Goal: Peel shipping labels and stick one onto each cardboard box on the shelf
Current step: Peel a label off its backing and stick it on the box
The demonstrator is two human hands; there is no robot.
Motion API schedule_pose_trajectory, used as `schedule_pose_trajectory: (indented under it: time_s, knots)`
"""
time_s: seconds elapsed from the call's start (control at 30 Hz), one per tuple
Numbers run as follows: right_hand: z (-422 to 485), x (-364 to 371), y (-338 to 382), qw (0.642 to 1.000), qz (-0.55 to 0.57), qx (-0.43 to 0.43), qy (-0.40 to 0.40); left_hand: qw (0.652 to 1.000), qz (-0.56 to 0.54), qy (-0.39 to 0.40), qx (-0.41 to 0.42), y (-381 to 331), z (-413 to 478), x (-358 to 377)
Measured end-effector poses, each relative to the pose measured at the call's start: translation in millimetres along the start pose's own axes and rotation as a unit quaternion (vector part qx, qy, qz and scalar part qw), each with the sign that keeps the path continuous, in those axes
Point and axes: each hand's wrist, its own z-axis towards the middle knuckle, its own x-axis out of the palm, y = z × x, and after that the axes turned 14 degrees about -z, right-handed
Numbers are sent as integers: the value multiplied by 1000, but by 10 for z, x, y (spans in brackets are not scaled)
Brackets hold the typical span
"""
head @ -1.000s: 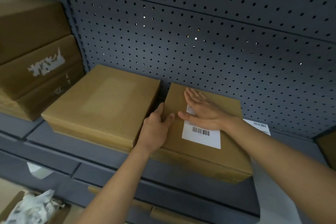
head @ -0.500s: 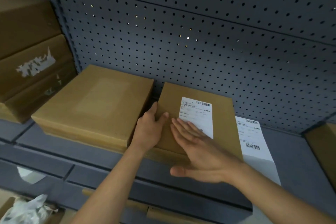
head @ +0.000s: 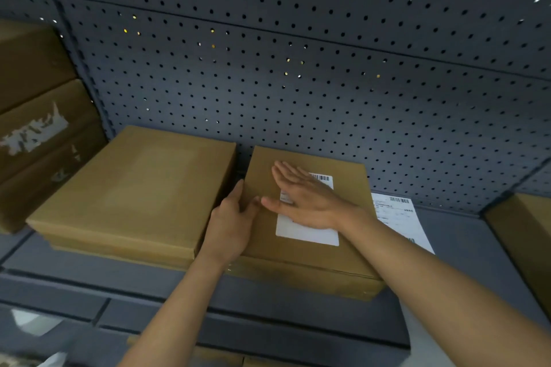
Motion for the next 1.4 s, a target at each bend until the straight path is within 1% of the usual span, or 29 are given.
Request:
schedule_pose_trajectory:
  time_s: [0.13,0.2,0.27,0.33,0.4,0.47,0.57,0.63,0.7,0.77,0.87,0.93,1.07,1.17,1.27,1.4]
  knots:
    - [107,-21,-19,1000,-6,28,-4,1000,-10,-5,-14,-37,-11,14]
    - [47,-31,-10,999,11,32,-19,1000,-11,-8,-13,-40,-12,14]
    - [-111,-39,-28,995,68,50,-56,1000,-17,-6,-17,-49,-18,10]
    - [-355,-46,-74,981,136,76,-113,999,-27,-8,-29,-48,-6,2]
    - [-649,-17,-114,961,192,110,-168,999,-28,-10,-35,-61,-5,-10]
    - [-931,67,-146,938,230,159,-204,999,-27,-12,-33,-83,-8,-27]
    - [-1286,264,-168,903,279,236,-225,999,-19,-16,-20,-94,-90,-73]
    - [-1460,404,-167,872,335,267,-236,999,-17,-24,-13,-36,-181,-88]
    - [-1565,517,-124,826,423,284,-241,999,-28,-24,-11,69,-317,-95]
    - [-1606,642,-77,790,482,293,-242,998,-61,-22,-24,184,-456,-95]
    - [-1561,787,25,759,523,301,-243,994,-98,-29,-25,286,-596,-52]
    - [-1525,881,81,744,540,298,-256,992,-119,-39,-17,278,-653,0]
    - [-1477,931,149,700,581,308,-279,988,-139,-66,-14,273,-706,67]
    - [-1468,924,177,691,585,310,-291,987,-136,-82,-12,298,-706,84]
    - [-1464,900,186,683,591,310,-298,988,-135,-77,-12,287,-708,87]
    - [-1537,850,195,690,581,314,-296,989,-140,-54,-8,269,-749,59]
